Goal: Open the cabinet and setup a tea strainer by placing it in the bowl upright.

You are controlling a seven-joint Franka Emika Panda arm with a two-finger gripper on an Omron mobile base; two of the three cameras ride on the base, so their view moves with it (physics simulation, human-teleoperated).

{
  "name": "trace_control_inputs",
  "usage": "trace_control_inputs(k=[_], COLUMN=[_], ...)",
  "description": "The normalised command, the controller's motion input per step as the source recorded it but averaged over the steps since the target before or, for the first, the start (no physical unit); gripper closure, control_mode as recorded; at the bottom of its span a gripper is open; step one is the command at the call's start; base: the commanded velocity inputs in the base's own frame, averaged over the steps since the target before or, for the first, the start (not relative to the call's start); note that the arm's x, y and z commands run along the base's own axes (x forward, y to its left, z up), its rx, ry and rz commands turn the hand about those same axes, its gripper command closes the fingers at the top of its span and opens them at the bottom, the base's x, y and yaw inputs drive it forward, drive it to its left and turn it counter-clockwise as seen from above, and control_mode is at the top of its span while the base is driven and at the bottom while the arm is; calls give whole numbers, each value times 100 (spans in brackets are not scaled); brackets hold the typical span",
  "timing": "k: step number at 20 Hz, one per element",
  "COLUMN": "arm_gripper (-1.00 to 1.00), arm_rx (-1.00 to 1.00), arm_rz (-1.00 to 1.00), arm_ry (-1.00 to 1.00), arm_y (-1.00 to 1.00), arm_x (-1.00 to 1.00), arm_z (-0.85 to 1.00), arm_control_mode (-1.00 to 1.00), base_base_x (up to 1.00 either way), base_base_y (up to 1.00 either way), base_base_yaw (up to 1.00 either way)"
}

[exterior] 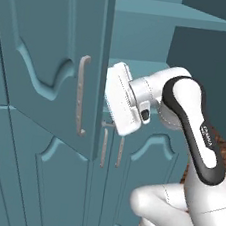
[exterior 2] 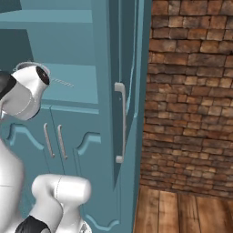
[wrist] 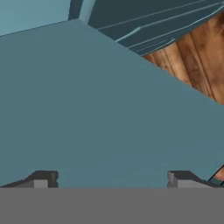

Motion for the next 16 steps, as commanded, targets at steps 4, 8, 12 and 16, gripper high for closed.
trace_control_inputs(k=[4,8,12,16], arm_gripper=[-100,-100,-100,-100], arm_rx=[0,0,-1,0], arm_rz=[8,7,4,3], arm_ry=[0,0,0,0], arm_y=[100,100,100,89], arm_x=[-12,-11,-18,-34], arm_z=[-30,-24,-16,-2], arm_control_mode=[-100,-100,-100,-100], base_base_x=[0,0,0,0], base_base_y=[0,0,0,0], base_base_yaw=[0,0,0,0])
